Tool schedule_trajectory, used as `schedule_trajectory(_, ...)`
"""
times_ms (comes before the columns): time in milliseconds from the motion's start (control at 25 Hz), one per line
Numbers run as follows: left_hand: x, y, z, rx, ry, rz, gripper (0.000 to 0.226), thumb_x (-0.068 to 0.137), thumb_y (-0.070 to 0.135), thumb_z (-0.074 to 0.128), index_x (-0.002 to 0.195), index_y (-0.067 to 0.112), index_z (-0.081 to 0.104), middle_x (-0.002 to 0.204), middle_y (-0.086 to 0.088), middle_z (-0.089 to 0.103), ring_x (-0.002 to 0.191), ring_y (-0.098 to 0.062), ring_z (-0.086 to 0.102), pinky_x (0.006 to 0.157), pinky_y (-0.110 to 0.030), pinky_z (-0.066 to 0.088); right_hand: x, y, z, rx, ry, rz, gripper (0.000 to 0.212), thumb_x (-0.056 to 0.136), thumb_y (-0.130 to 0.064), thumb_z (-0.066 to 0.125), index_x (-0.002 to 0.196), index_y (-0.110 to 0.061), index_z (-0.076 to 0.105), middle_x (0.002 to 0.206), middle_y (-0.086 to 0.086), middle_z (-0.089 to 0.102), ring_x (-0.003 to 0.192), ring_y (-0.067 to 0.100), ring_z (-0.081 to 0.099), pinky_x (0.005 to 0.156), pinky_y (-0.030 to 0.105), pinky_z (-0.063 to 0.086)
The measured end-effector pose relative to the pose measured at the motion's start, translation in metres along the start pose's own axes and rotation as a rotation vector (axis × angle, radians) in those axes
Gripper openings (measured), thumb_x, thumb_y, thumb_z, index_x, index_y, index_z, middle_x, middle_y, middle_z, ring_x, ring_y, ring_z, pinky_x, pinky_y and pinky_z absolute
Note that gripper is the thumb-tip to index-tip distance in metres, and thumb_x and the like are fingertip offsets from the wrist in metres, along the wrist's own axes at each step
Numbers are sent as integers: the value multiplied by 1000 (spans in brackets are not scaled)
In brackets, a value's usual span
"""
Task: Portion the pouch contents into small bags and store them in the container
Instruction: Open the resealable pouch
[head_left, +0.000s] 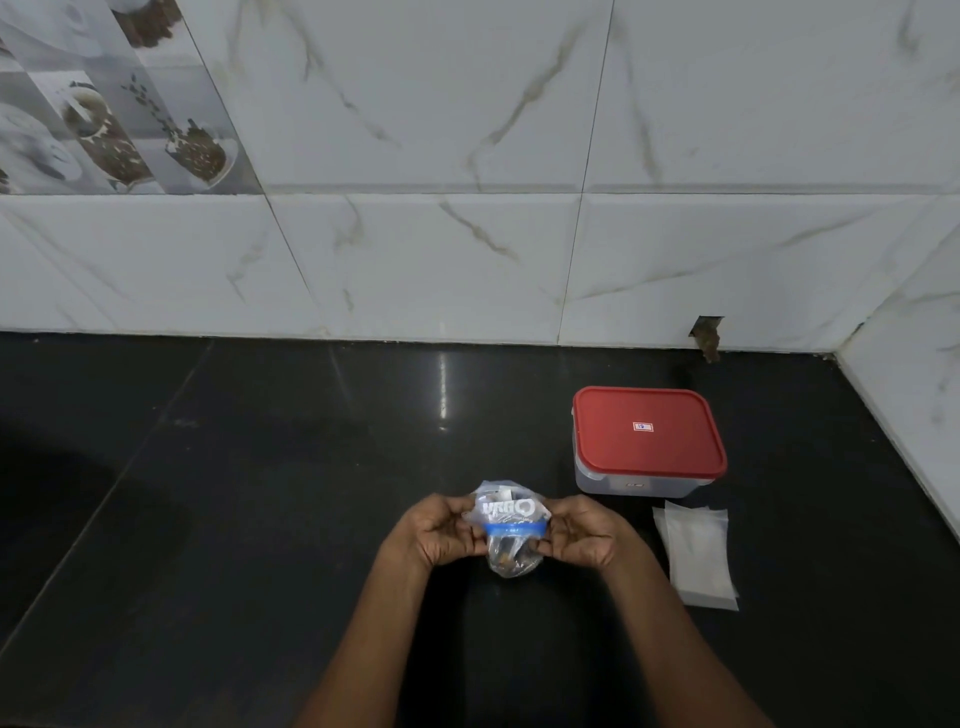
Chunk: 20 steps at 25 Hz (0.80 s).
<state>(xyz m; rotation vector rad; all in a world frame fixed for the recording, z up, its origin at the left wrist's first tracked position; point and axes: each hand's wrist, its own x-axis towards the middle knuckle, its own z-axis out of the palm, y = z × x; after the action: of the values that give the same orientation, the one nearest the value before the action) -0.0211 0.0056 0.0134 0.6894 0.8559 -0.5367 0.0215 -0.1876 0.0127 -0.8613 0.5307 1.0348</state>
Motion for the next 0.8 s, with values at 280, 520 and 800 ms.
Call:
schedule_trajectory(280,5,-27,-2,25,147,231,21,103,11,48,111,0,64,90,-21,73,73,-32,71,59,-41,61,10,4,0,193,-4,-171,24,94,10,41,112,4,56,89,25,73,76,32,74,57,43,60)
schedule_trajectory(520,-6,-19,7,-62,185,151,23,106,7,41,110,-8,58,84,-29,71,89,-42,61,83,-57,50,19,23,-1,239,-1,-250,31,77,6,54,108,4,59,94,25,69,77,32,72,70,42,60)
schedule_trajectory(800,11,-30,-5,-243,126,52,30,106,13,38,119,-5,58,82,-28,74,67,-37,76,46,-46,58,26,21,-4,247,48,-185,30,76,-4,50,100,8,63,94,28,68,80,38,70,67,45,61)
